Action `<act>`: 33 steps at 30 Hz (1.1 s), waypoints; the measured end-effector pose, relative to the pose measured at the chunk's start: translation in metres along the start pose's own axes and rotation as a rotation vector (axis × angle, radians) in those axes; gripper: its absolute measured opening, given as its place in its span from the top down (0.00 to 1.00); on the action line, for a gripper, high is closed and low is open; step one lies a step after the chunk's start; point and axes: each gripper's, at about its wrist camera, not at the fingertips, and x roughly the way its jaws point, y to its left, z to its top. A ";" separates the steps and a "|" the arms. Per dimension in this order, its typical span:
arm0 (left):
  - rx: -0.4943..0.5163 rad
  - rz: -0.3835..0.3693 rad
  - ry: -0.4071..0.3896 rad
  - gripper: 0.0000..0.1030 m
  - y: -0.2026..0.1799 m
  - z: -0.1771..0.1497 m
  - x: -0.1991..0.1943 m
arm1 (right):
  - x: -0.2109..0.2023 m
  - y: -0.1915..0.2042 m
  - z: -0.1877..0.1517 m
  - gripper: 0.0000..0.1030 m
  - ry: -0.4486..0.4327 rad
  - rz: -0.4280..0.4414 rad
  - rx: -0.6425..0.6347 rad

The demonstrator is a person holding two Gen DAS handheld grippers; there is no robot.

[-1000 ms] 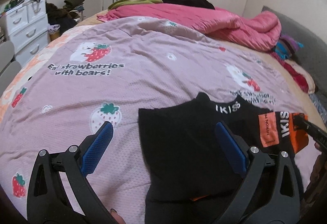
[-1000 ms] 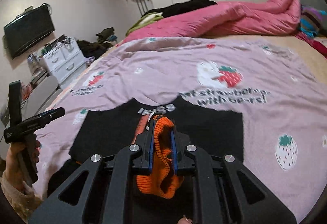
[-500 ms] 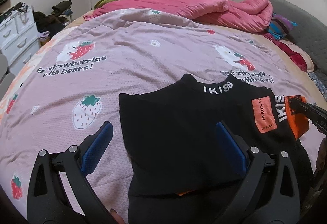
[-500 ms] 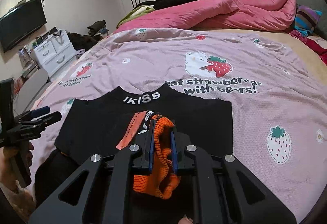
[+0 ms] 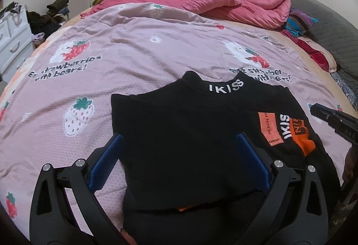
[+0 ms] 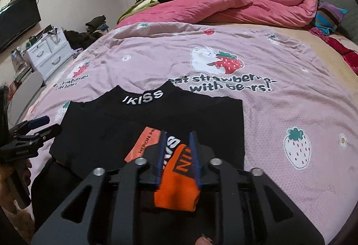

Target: Fold small clothes

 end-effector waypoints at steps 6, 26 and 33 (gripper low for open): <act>-0.015 -0.029 0.006 0.09 -0.002 -0.003 0.002 | 0.002 0.020 -0.011 0.68 0.024 0.025 -0.046; -0.073 -0.142 0.185 0.59 0.000 -0.027 0.041 | 0.015 0.062 -0.029 0.36 0.061 0.060 -0.133; -0.064 -0.142 0.186 0.59 0.000 -0.029 0.040 | 0.041 0.056 -0.039 0.26 0.162 -0.020 -0.123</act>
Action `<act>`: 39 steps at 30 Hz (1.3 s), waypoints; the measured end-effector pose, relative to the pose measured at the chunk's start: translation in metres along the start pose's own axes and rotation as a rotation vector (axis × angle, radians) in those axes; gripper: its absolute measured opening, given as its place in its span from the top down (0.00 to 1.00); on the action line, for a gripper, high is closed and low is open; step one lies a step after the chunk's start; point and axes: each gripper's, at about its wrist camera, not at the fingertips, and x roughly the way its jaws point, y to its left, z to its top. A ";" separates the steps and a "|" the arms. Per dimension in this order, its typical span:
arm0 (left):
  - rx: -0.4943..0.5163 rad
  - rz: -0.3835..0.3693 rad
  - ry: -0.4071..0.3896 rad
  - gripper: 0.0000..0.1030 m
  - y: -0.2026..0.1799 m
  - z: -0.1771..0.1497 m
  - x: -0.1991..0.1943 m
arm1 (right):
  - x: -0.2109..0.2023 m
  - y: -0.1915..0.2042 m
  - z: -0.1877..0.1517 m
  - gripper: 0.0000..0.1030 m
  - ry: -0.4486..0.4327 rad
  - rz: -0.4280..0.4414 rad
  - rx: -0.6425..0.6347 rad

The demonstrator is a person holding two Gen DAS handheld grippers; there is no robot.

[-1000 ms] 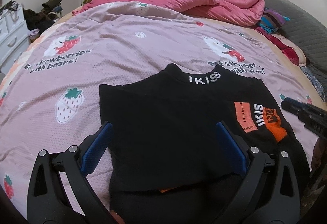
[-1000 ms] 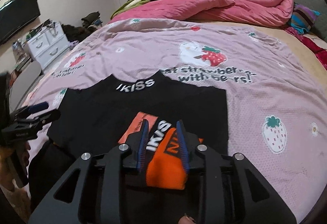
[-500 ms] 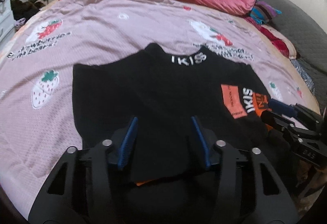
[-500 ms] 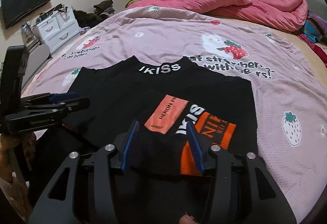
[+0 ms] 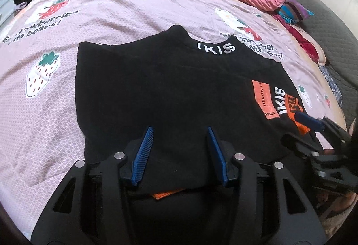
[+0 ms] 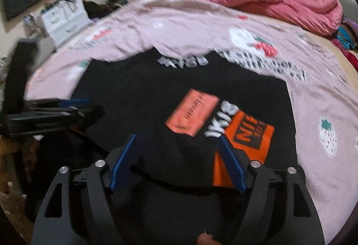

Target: Fold small clothes

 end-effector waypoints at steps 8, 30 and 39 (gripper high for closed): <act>0.017 0.010 0.001 0.59 -0.002 0.000 0.000 | 0.011 -0.007 -0.005 0.20 0.031 -0.007 0.037; 0.015 0.025 -0.098 0.10 -0.002 0.000 -0.035 | -0.021 -0.015 0.004 0.05 -0.099 -0.001 0.086; 0.033 0.090 -0.124 0.09 0.000 -0.003 -0.043 | -0.031 -0.017 0.006 0.04 -0.135 0.008 0.095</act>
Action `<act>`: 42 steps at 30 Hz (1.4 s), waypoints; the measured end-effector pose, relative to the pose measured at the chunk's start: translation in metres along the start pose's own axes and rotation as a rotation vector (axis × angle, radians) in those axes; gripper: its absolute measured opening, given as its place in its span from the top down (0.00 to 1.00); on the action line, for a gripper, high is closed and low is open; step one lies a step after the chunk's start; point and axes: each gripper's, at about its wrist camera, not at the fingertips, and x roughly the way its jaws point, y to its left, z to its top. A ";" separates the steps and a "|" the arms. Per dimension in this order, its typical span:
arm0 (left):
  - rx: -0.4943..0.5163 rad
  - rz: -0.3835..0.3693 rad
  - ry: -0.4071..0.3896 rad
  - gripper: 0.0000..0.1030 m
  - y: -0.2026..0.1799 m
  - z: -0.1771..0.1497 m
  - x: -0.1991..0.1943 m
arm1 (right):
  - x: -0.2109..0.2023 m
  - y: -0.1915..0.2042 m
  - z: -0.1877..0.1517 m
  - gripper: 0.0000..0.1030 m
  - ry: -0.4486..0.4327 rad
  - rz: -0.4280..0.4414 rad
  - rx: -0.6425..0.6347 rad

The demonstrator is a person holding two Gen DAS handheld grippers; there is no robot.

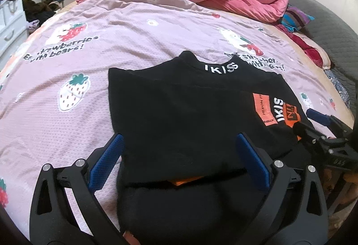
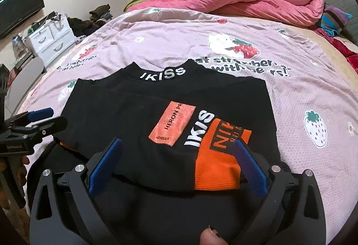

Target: Fold small clothes

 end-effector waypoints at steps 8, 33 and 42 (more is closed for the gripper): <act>-0.007 0.015 -0.019 0.09 0.003 -0.004 -0.013 | -0.015 -0.007 0.007 0.04 -0.046 0.000 0.022; -0.044 0.041 -0.092 0.09 -0.013 -0.055 -0.081 | -0.087 -0.023 -0.020 0.04 -0.113 -0.012 0.014; -0.004 0.061 -0.087 0.09 -0.029 -0.076 -0.090 | -0.104 -0.032 -0.036 0.04 -0.110 -0.021 0.024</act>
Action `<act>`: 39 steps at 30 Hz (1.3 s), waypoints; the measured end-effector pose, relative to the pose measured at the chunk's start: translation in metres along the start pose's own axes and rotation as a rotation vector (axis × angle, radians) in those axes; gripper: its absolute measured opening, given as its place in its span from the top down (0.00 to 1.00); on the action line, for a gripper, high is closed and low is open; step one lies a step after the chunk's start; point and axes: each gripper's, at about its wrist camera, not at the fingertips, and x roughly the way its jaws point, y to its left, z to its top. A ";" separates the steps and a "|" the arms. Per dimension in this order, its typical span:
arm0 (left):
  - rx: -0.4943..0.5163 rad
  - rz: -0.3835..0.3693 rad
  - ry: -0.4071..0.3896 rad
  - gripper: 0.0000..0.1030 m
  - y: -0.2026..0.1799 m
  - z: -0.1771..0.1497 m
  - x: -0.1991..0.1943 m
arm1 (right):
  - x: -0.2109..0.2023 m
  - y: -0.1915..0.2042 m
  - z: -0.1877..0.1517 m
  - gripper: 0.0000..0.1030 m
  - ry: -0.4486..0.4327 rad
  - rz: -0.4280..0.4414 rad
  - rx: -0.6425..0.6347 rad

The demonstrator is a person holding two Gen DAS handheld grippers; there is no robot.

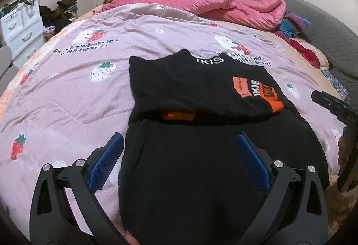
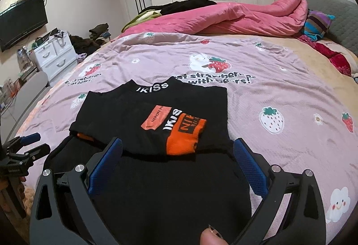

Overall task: Fold small clothes
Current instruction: 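Move both tools back to the hem of the black shirt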

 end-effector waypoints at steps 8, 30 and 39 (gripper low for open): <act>-0.012 0.008 0.014 0.09 0.001 -0.014 -0.008 | -0.017 -0.003 -0.009 0.04 -0.006 0.010 0.006; -0.053 0.034 0.041 0.09 0.019 -0.049 -0.034 | -0.046 0.002 -0.042 0.04 0.028 0.031 -0.022; -0.072 0.037 0.075 0.09 0.026 -0.069 -0.039 | -0.056 -0.004 -0.067 0.04 0.066 0.012 -0.035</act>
